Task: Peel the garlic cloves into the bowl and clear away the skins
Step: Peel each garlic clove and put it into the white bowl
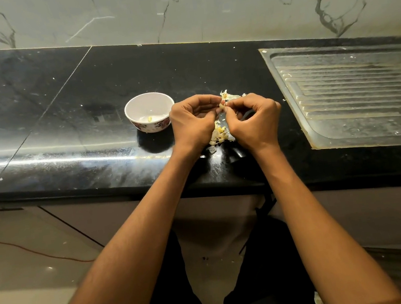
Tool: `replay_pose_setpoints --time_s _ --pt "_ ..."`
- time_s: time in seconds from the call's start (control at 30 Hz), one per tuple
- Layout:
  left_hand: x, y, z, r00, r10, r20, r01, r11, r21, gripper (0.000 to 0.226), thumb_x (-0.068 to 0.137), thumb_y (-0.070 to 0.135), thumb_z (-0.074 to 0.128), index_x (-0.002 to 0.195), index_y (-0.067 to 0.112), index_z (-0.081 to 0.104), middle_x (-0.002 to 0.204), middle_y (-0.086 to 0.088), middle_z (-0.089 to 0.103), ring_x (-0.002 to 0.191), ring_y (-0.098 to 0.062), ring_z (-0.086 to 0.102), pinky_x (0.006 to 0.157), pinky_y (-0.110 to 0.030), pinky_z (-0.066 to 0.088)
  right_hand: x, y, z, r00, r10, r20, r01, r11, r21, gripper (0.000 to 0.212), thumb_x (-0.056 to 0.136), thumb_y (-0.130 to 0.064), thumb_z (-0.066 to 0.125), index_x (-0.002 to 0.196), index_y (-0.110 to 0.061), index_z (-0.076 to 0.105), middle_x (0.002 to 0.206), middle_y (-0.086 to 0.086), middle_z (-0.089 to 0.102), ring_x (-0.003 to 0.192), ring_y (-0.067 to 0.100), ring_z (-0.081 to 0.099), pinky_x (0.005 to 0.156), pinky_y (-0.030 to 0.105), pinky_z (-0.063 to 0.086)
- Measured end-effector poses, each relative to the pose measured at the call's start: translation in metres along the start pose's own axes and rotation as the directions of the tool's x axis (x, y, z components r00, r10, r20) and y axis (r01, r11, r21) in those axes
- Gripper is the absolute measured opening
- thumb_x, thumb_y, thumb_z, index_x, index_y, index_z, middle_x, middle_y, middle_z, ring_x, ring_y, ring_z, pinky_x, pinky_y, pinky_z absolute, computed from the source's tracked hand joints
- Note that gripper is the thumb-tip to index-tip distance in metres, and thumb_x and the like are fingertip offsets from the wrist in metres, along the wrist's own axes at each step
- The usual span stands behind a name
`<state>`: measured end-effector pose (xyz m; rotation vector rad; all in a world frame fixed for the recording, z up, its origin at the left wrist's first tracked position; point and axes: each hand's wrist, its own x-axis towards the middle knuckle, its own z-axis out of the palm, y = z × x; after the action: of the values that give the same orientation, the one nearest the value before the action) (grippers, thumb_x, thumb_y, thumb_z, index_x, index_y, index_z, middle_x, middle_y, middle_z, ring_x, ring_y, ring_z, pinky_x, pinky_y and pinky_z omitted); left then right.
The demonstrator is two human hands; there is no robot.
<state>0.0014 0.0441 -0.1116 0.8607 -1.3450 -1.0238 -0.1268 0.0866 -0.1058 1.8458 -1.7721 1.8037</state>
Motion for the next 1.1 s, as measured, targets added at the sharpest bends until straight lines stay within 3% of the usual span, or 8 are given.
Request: replay_pose_setpoints --time_s 0.17,0.57,0.83,0.97,1.1 --pt "-0.0003 -0.0007 0.0002 1.0 0.005 0.018 -0.005 0.999 0.037 0.024 0.081 -0.014 0.068 0.095 0.002 0.08 0.09 -0.007 0.08 0.088 -0.018 0.078 0.086 -0.034 0.062 -0.0005 0.0023 0.0028 1.0 0.003 0.007 -0.003 1.0 -0.029 0.005 0.078 -0.01 0.078 0.08 -0.011 0.082 0.075 -0.006 0.073 0.059 -0.001 0.062 0.058 0.015 0.049" --pt "-0.0036 0.0034 0.0002 0.997 0.04 0.058 -0.049 0.987 0.152 0.026 0.077 -0.009 0.067 0.091 0.007 0.082 0.083 -0.002 0.079 0.08 -0.013 0.077 0.08 -0.03 0.063 -0.0004 -0.001 0.0008 0.999 0.023 0.044 -0.018 0.994 -0.104 0.002 0.072 -0.014 0.077 0.07 -0.014 0.079 0.06 -0.004 0.07 0.052 0.009 0.063 0.055 0.022 0.053" --pt "-0.0049 0.0064 0.0003 0.993 0.064 0.096 -0.083 0.973 0.213 0.032 0.075 -0.011 0.063 0.092 0.008 0.083 0.084 0.0 0.079 0.081 -0.009 0.077 0.079 -0.028 0.063 -0.0006 -0.001 0.0012 0.998 0.044 0.046 -0.039 0.994 -0.101 0.007 0.072 -0.013 0.076 0.066 -0.015 0.077 0.053 -0.014 0.058 0.05 0.005 0.06 0.054 0.006 0.041" --pt "-0.0046 0.0063 0.0006 0.993 0.063 0.102 -0.083 0.975 0.206 0.033 0.075 -0.012 0.061 0.092 0.007 0.083 0.083 -0.001 0.079 0.081 -0.01 0.077 0.079 -0.03 0.063 0.0 -0.001 0.0016 0.997 0.062 0.04 -0.058 0.995 -0.083 0.006 0.072 -0.013 0.076 0.068 -0.016 0.079 0.055 -0.015 0.061 0.049 0.0 0.06 0.054 0.007 0.043" --pt "-0.0047 0.0054 0.0009 0.995 0.052 0.084 -0.066 0.982 0.176 0.025 0.078 -0.011 0.067 0.092 0.005 0.082 0.083 -0.003 0.079 0.08 -0.012 0.077 0.08 -0.029 0.063 0.0004 0.0001 0.0019 0.996 0.089 0.032 -0.087 0.995 -0.056 0.005 0.071 -0.014 0.076 0.071 -0.016 0.081 0.057 -0.01 0.067 0.052 0.006 0.064 0.053 0.012 0.047"
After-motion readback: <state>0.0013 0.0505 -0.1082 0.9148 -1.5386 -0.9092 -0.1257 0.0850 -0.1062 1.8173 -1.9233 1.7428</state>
